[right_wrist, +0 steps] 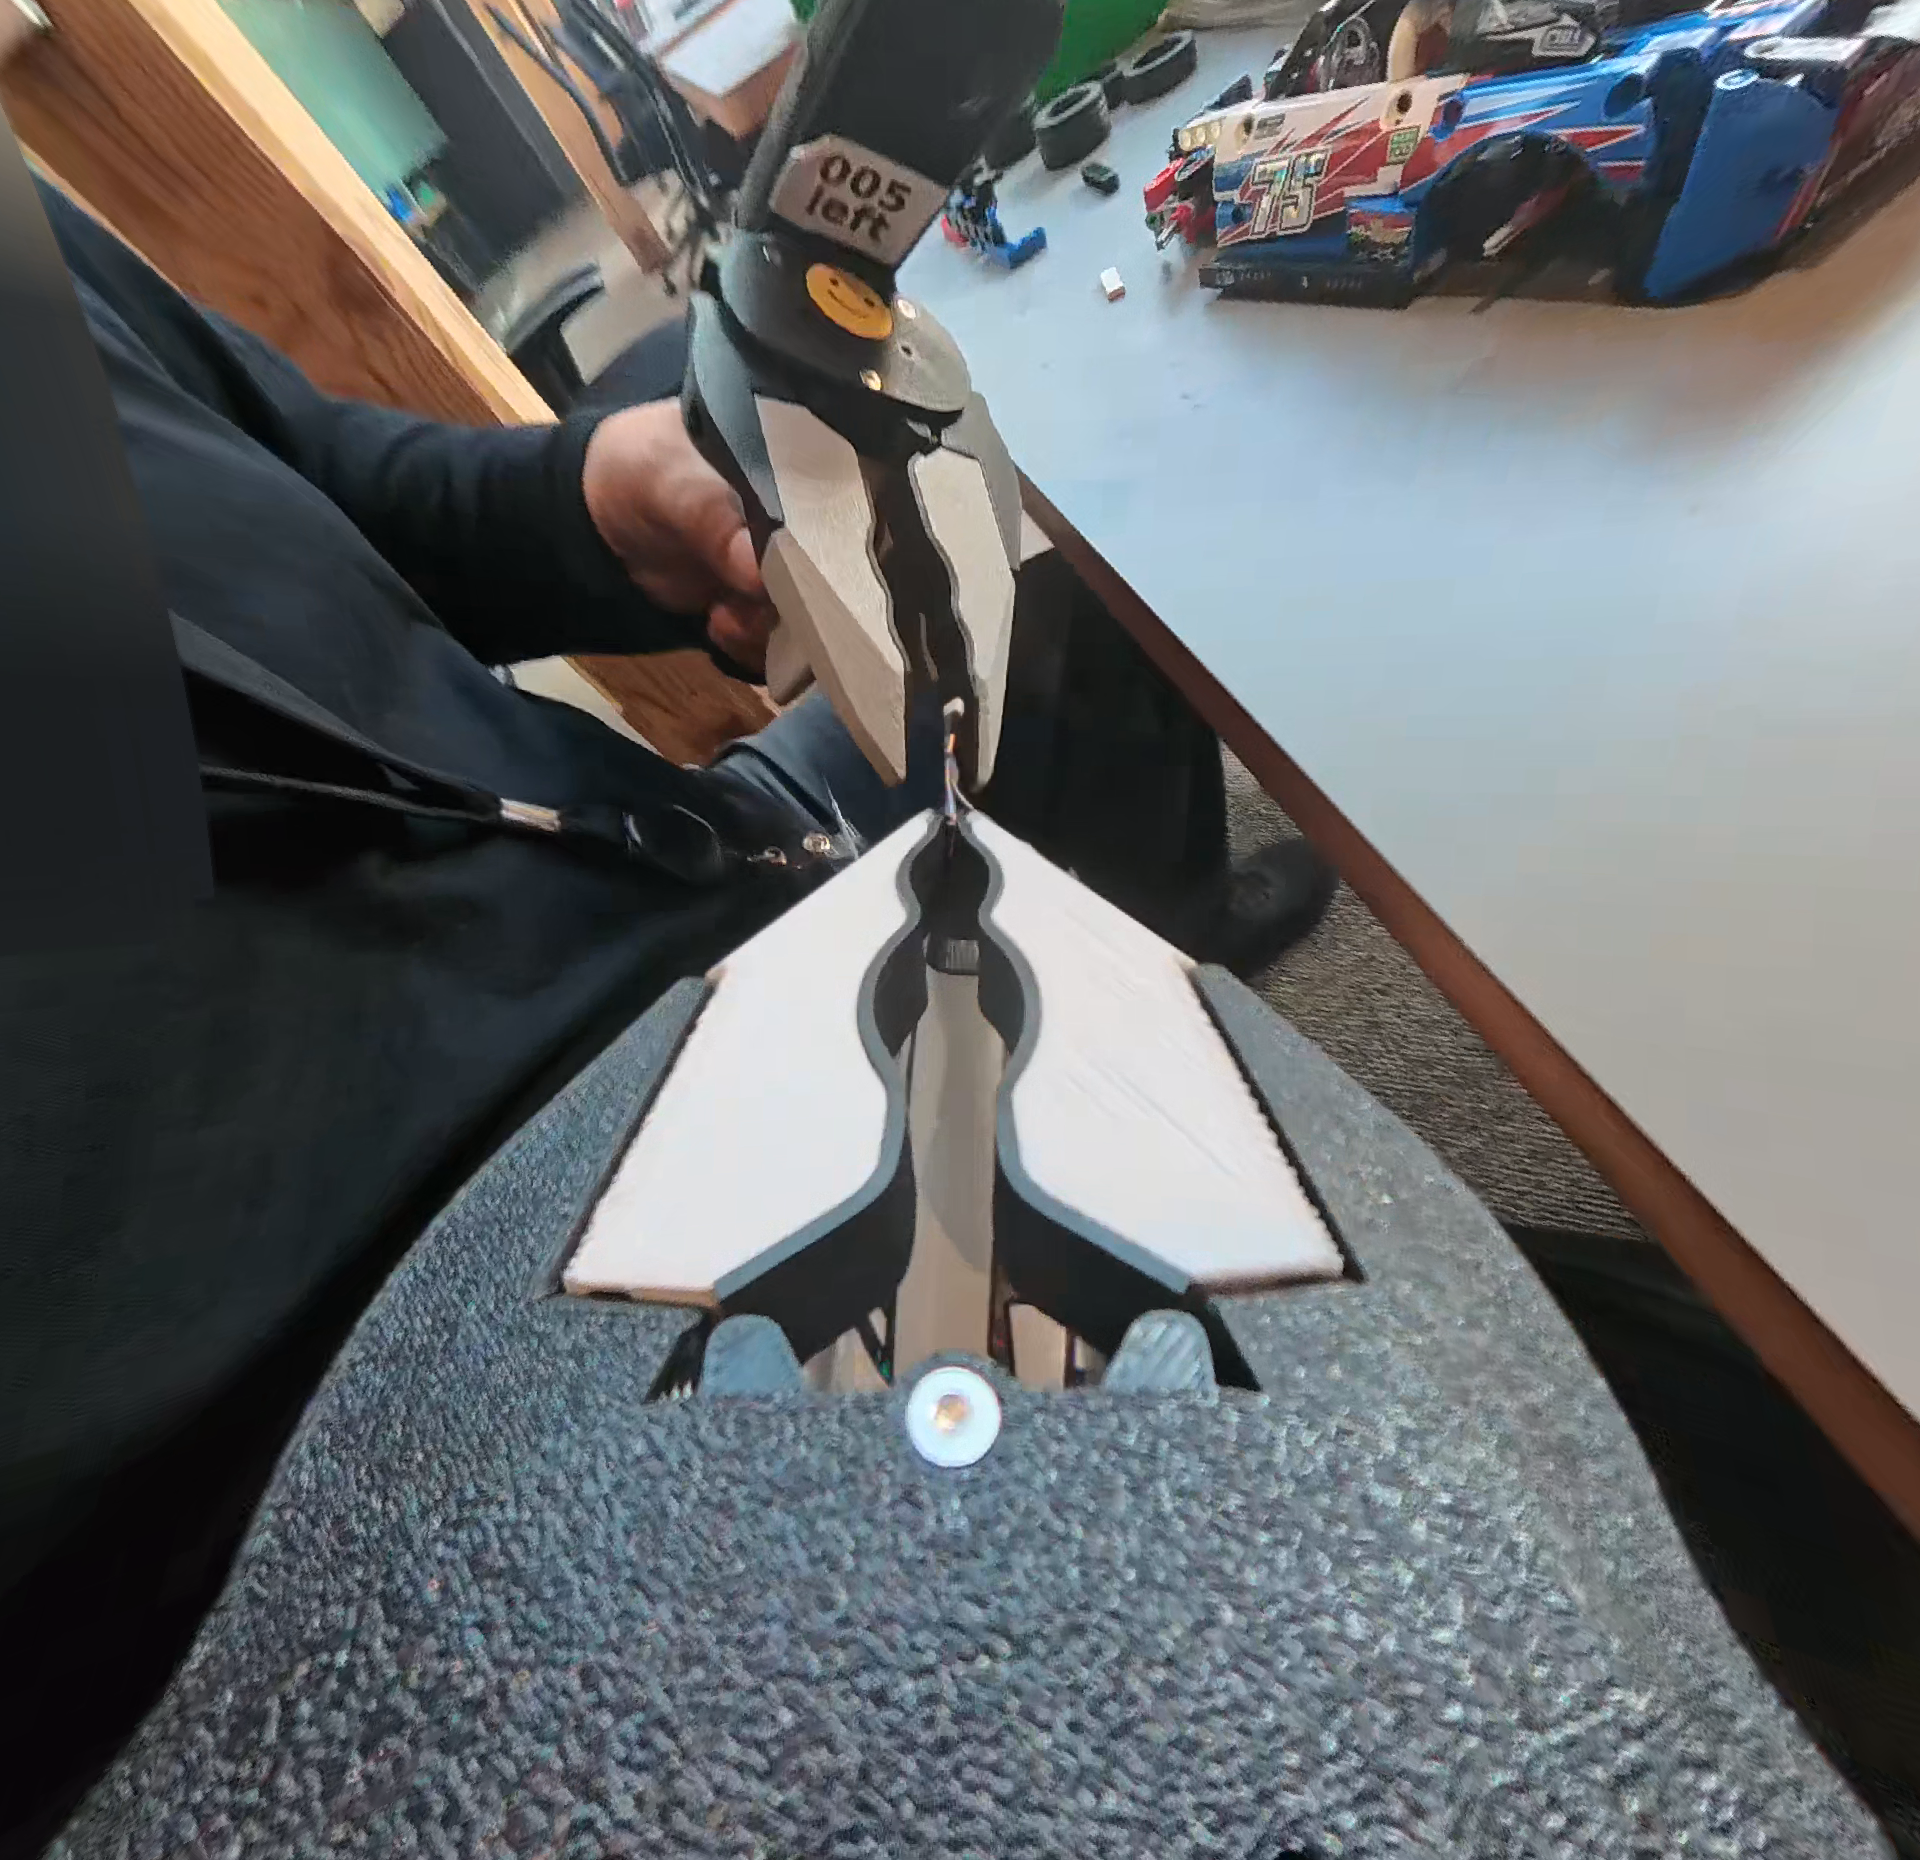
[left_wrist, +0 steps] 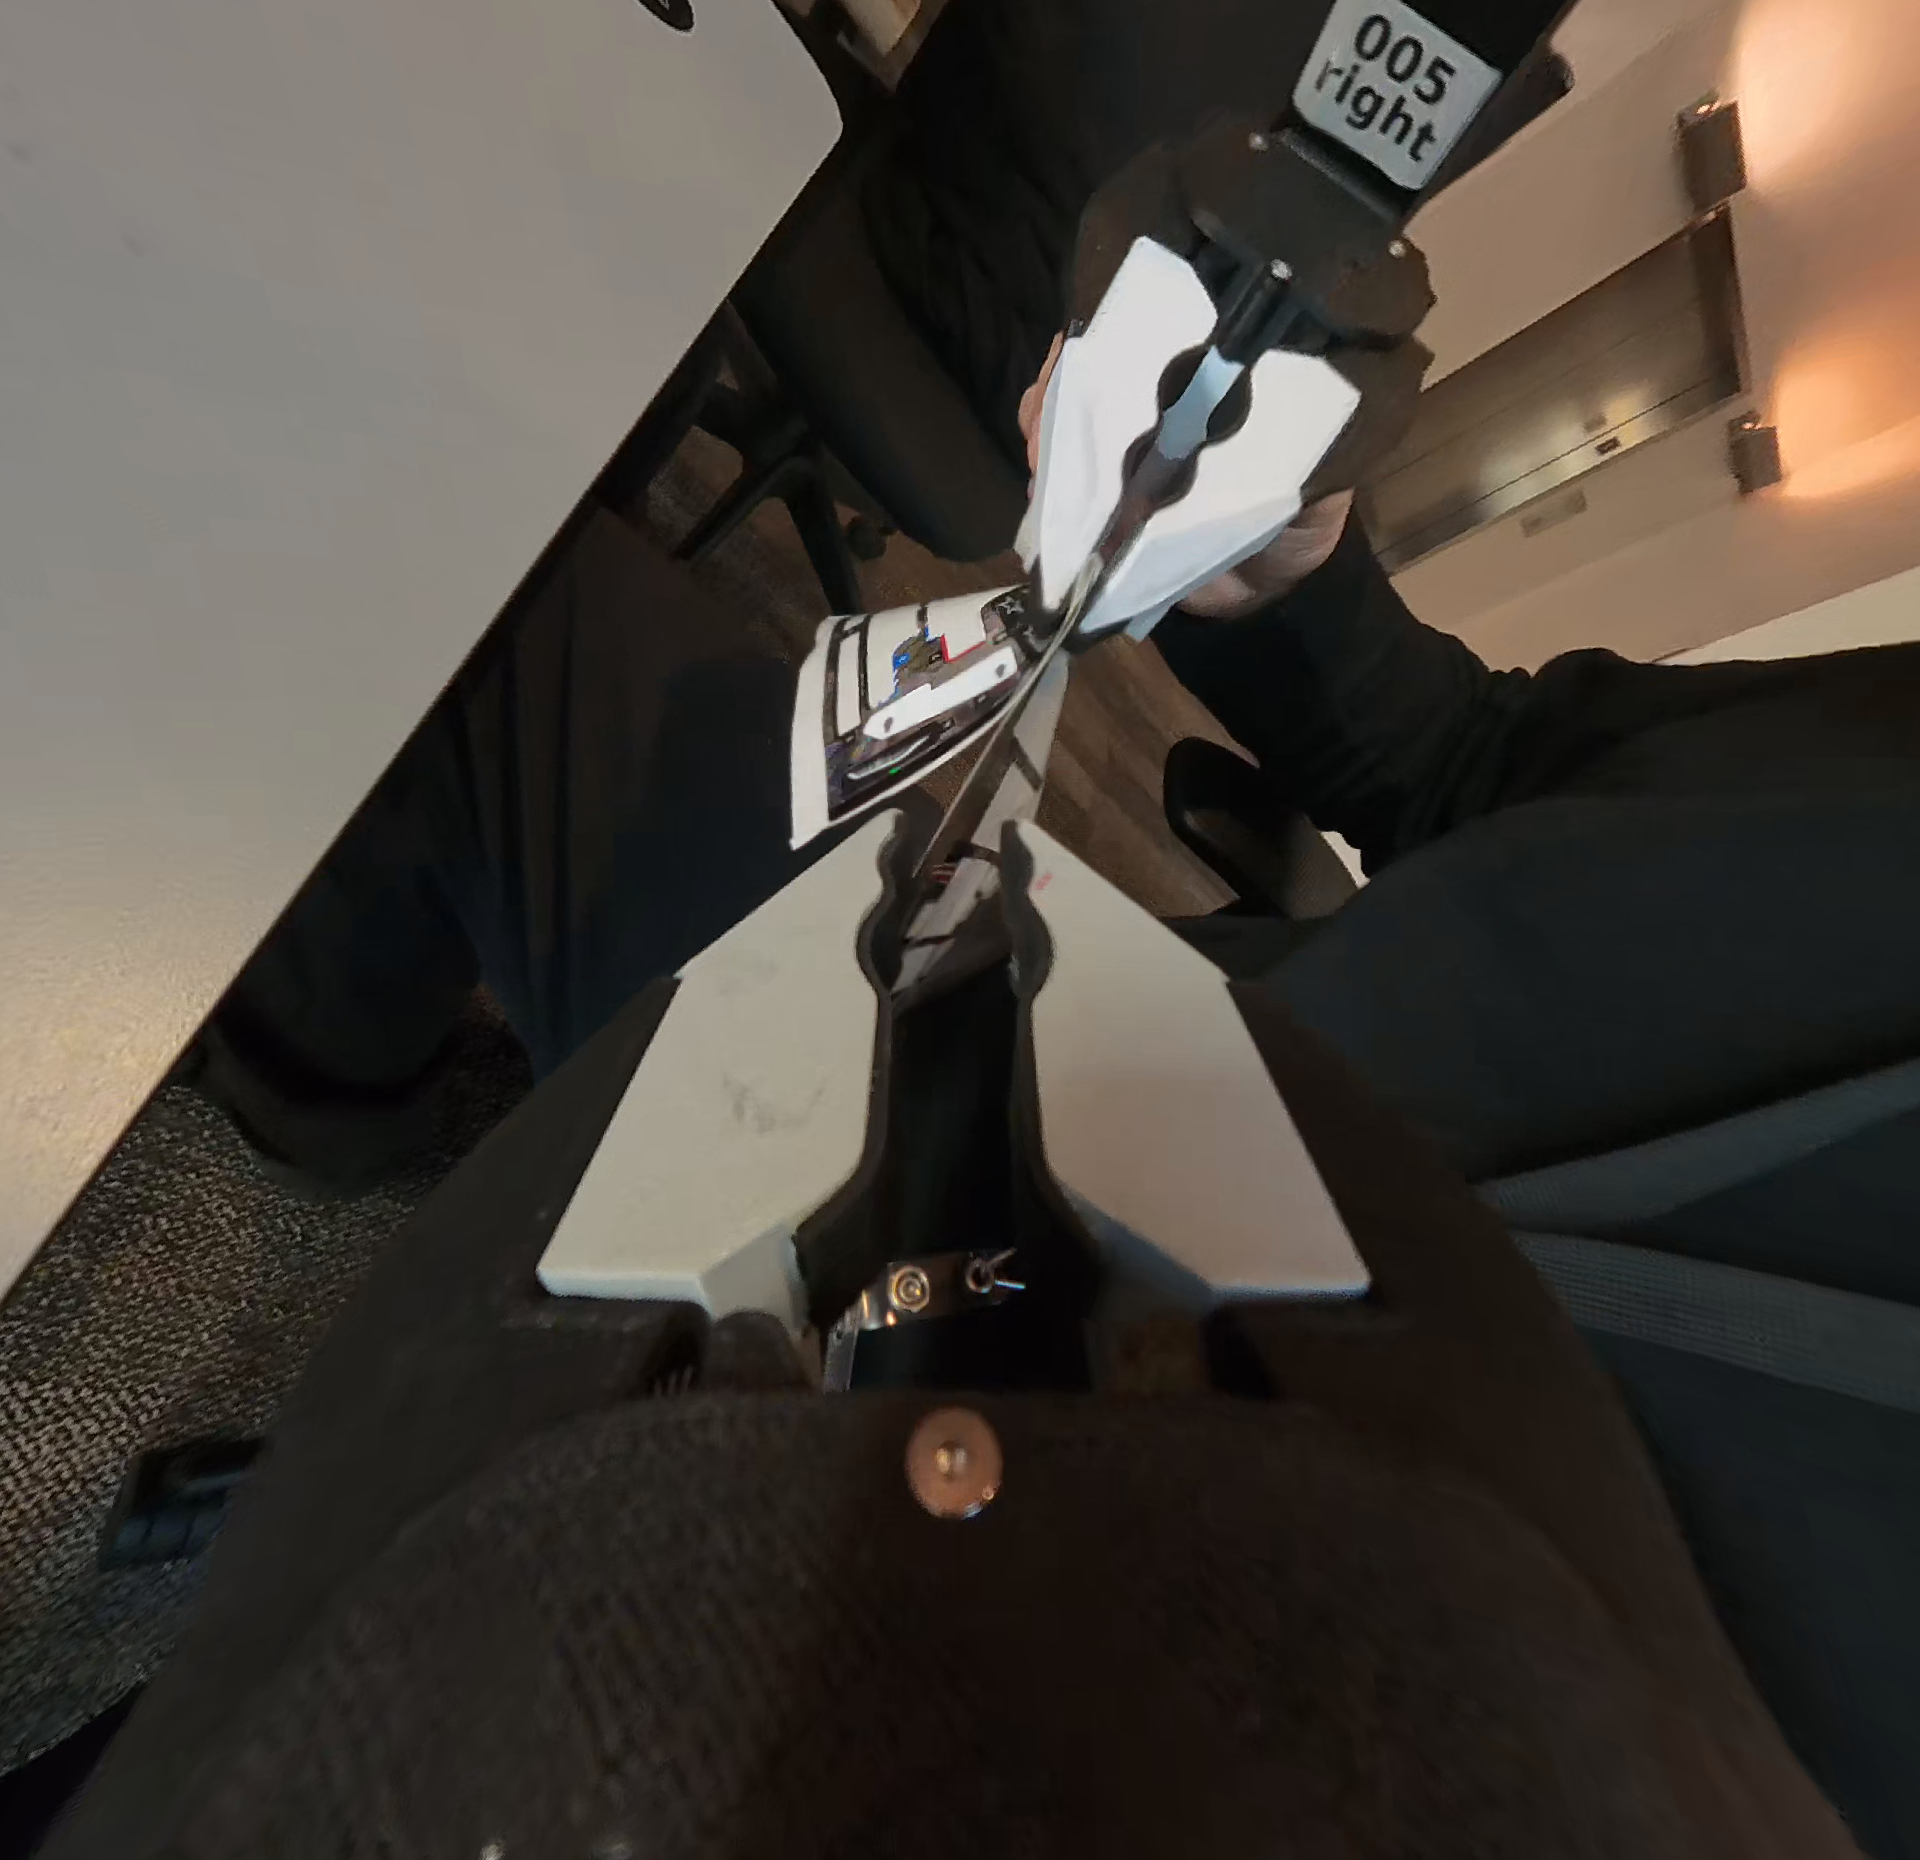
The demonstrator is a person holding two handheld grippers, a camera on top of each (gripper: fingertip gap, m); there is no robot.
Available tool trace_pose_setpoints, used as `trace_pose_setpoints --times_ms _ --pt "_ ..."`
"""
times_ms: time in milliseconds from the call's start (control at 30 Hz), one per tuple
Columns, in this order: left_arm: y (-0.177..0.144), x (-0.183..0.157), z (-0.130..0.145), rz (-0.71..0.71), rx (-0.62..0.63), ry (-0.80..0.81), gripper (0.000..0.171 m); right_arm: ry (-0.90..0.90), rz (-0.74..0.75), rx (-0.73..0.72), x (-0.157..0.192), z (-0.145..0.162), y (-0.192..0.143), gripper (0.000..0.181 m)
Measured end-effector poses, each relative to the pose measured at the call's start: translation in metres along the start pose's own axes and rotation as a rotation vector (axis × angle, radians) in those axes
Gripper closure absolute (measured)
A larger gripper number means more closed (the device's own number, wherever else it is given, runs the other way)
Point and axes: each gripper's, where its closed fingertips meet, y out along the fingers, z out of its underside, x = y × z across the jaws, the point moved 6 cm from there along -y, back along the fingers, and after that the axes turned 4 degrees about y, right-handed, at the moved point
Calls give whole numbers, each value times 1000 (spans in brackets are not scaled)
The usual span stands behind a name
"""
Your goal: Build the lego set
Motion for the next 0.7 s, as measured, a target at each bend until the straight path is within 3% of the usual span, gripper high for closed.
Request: trace_pose_setpoints --times_ms 67,133,467,567,700 --pt "4 -3 -1 38 7 -10 158 44 -7 -22 -5 0 -2 181" --pt "5 -8 -4 57 -5 9 171 69 34 -15 -13 3 -4 180" --pt "11 -15 -12 145 -32 -32 171 99 56 2 -16 6 2 174" --pt "8 -15 -12 157 -58 -22 171 57 160 -16 -20 1 -6 159" --pt "4 -9 -13 165 -101 -67 171 -148 377 -49 -12 -14 -24 154"
